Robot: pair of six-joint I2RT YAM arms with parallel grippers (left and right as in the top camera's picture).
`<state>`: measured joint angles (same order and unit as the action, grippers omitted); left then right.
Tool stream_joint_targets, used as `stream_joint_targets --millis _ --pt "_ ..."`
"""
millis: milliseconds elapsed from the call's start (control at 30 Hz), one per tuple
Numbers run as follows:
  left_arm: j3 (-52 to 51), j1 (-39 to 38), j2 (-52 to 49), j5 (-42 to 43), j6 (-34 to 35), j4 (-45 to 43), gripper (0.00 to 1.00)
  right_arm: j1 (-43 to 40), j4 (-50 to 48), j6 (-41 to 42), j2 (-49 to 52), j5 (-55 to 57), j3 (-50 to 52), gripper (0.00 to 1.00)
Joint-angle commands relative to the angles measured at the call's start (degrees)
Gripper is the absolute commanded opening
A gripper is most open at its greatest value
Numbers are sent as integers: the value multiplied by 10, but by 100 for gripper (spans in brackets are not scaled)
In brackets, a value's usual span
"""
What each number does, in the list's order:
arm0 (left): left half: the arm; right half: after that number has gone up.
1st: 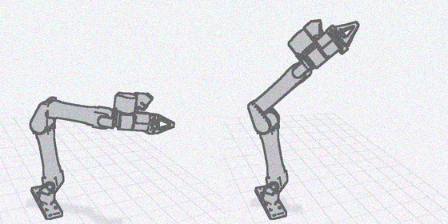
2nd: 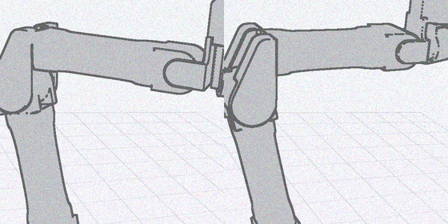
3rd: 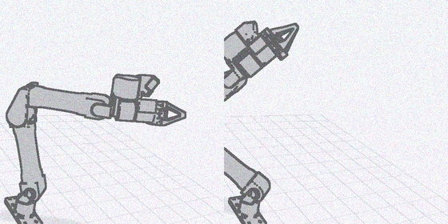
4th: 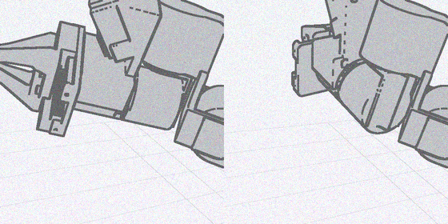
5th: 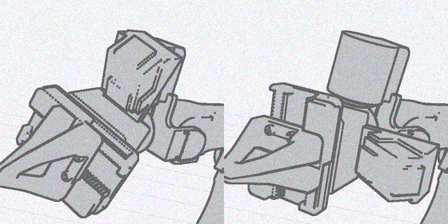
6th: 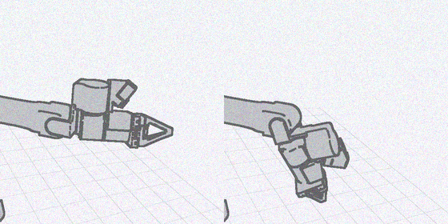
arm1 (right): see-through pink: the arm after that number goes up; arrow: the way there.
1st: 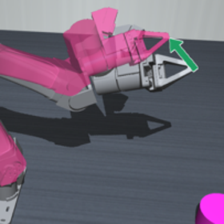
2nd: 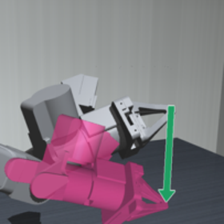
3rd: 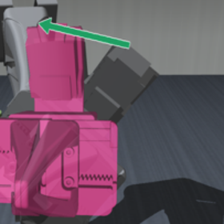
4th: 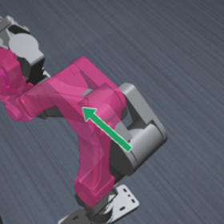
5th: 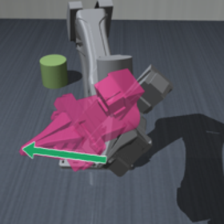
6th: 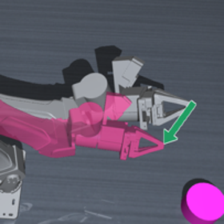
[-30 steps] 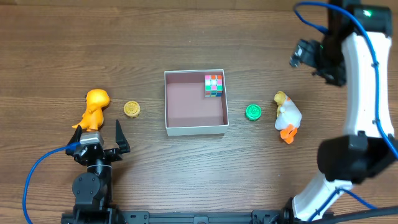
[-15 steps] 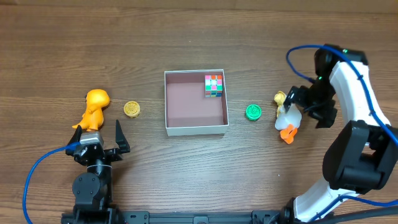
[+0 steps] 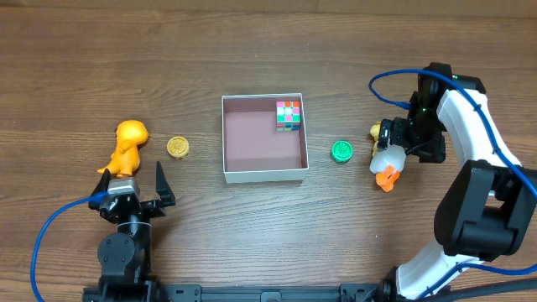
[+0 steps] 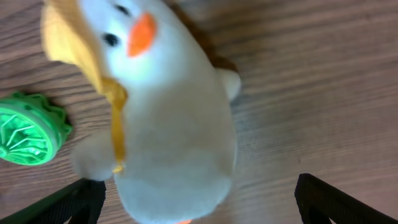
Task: Pack container
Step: 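Lower and close the right gripper on the duck's head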
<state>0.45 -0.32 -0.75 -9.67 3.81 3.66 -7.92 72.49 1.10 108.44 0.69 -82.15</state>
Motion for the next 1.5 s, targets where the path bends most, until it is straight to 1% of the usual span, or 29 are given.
stream_joint_targets --millis 0,233,467,633,767,1067,1467 --pt "-2 4 1 3 -15 -1 100 4 -14 -68 -2 -34 5 100" --pt "-2 4 1 3 -15 -1 100 5 -17 -76 -1 -59 8 100" --pt "-2 4 1 3 -15 -1 100 5 -9 -76 0 -59 8 100" --pt "-2 4 1 3 -15 -1 100 5 -14 -75 0 -47 8 100" --pt "-2 4 1 3 -15 -1 100 5 -20 -71 0 -16 8 100" --pt "-2 4 1 3 -15 -1 100 5 -28 -68 2 -16 8 100" --pt "-2 4 1 3 -15 -1 100 35 -37 -54 38 10 8 100"
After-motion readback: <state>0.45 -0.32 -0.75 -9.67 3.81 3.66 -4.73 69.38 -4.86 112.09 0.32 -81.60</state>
